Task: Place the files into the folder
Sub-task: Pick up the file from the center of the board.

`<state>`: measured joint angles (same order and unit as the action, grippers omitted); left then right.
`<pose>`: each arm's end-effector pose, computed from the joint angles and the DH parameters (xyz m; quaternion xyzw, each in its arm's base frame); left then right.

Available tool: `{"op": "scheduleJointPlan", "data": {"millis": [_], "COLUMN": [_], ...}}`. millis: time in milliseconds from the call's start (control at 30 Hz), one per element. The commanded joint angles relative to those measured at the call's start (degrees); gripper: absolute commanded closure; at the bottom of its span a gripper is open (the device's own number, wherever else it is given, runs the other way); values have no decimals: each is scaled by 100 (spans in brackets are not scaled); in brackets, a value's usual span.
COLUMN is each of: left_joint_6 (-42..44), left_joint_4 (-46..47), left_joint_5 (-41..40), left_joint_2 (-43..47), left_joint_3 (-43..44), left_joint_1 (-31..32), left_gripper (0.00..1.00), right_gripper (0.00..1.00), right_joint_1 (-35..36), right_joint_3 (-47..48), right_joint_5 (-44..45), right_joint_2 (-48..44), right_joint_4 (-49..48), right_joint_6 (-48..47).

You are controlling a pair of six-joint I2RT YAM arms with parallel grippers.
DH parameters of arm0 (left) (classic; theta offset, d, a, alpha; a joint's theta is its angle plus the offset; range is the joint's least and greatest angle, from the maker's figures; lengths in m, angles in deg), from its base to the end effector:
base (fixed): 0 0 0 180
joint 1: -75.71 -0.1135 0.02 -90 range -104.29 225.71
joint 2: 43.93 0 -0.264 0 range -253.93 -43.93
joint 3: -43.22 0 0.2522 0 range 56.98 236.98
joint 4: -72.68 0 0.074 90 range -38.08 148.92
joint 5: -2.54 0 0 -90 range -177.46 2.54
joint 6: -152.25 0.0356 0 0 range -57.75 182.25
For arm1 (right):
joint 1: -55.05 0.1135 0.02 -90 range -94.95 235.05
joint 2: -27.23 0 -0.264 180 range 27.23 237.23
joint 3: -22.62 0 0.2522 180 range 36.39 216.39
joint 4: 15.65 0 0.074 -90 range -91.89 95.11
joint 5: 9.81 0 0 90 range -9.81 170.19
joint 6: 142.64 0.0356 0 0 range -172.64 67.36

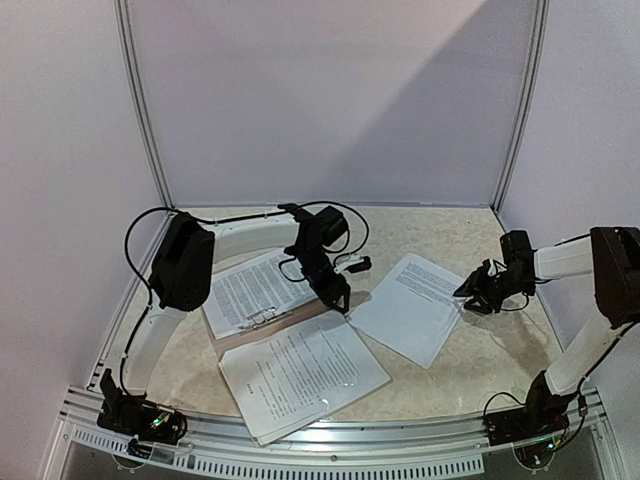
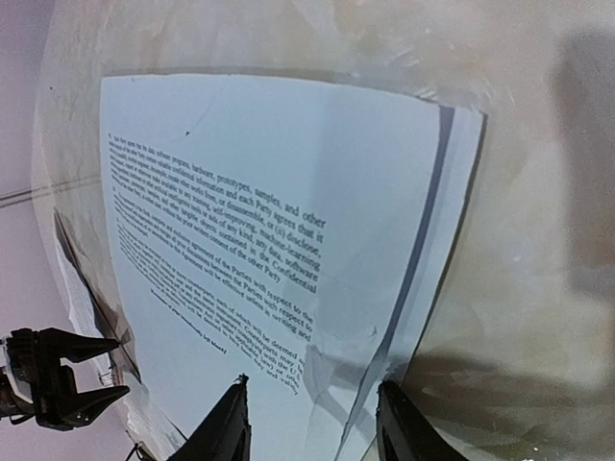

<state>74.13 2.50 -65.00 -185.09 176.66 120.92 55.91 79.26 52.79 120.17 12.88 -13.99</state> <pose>0.3412 -0.3630 0.1407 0.4841 0.8470 -0.2152 0.0435 0.2814 0.0206 0.1323 0.2582 0.9138 0.2891 0.1211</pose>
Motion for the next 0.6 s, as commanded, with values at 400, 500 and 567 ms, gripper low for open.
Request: {"op": "scheduleJointPlan", "data": {"millis": [400, 500, 567], "left_joint_6": [-88, -97, -94], "left_joint_4": [47, 49, 40], "left_joint_5": [161, 184, 204], "left_joint_2": [-787, -806, -808], "left_joint_3": [354, 363, 365], "left_joint_1": [90, 93, 94], "left_gripper": [45, 45, 45], "right_gripper": [56, 56, 56], "right_joint_1": [-37, -40, -35], "right_joint_3": [-172, -91, -101], "right_joint_5": [-753, -695, -732], "right_joint_2": [117, 256, 318], "right_joint_4": [-856, -732, -812], "right_joint_6": [81, 7, 26]}}
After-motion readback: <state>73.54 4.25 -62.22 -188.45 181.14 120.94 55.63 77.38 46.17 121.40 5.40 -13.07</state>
